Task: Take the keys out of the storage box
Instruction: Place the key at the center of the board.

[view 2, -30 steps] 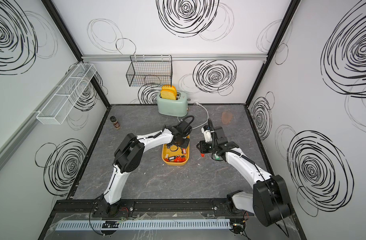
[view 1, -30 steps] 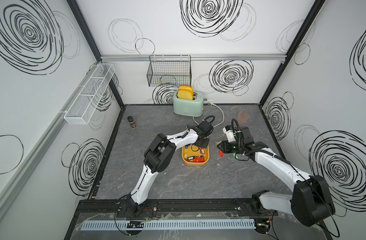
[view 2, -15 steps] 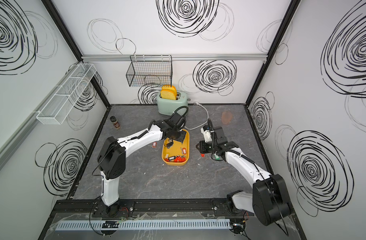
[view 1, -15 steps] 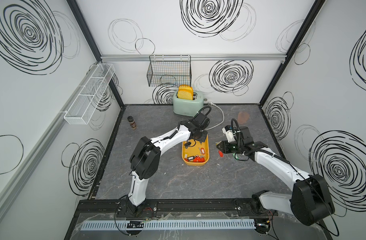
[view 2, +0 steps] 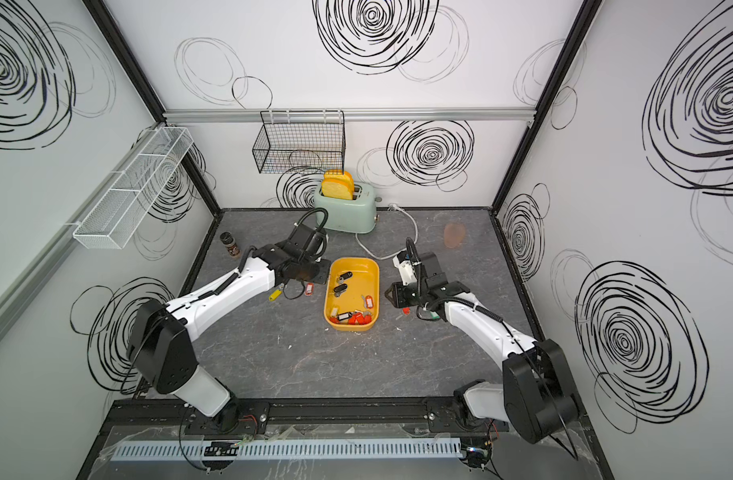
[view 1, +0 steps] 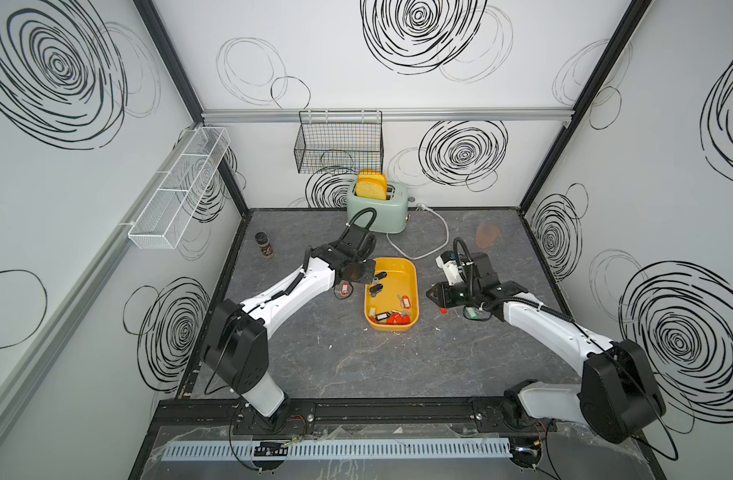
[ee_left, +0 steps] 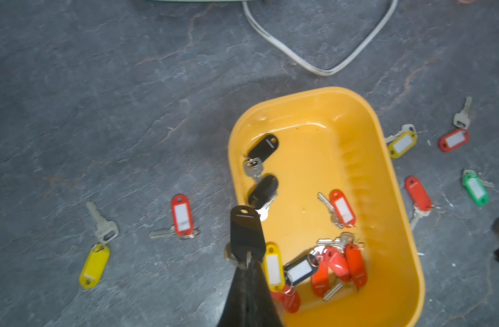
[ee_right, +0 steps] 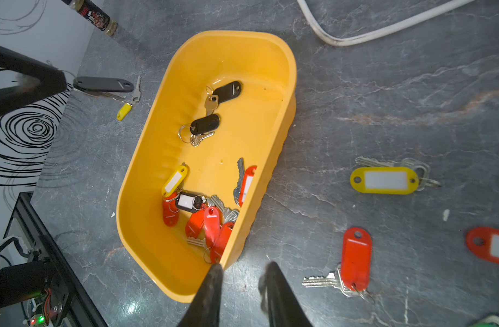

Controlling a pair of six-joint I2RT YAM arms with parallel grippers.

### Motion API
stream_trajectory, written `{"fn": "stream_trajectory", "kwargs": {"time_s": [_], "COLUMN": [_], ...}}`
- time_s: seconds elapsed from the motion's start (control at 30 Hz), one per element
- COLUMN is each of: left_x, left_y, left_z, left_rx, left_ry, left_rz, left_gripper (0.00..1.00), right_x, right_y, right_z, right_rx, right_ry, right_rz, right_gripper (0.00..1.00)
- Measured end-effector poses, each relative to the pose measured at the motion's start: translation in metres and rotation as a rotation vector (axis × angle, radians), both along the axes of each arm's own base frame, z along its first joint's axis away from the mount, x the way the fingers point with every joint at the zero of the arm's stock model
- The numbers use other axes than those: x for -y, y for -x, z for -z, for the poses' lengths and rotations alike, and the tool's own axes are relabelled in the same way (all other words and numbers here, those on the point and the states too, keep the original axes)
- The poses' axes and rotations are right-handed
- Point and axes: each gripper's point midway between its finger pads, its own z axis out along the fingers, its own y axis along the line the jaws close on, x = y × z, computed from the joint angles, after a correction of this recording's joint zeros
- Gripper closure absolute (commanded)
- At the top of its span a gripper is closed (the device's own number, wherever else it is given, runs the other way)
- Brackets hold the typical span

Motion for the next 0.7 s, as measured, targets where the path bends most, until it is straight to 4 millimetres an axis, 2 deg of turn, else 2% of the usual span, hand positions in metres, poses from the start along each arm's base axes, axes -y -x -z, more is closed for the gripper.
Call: {"fn": "stream_trajectory", "kwargs": {"time_s": [0.17,0.3,0.5,0.7], "left_x": [-0.05,-0.076,-0.087,-0.088], "left_y": [0.018,0.033,0.052,0.062], "left_z": [0.02,0.042,0.07,0.087], "left_rx": [-0.042,-0.091,-0.156,-0.183], "left_ry": [-0.041,-0.08,-0.122,-0.133], "left_rz": [-0.086,-0.127,-0.133,-0.13], "left_gripper": [1.0,1.0,1.0,1.0], "right_x": [-0.005,-0.009,-0.013,-0.014], "right_y": [0.0,-0.001,-0.001,-0.003], "right_z": [-0.002,-0.003,-0.005,-0.006], "right_rx": [0.004,0.005,0.008,0.012], "right_ry": [-0.004,-0.005,-0.005,-0.005], "right_rz": [-0.01,-0.02,-0.024,-0.021], "right_gripper": [0.69,0.69,0.69,0.7]}}
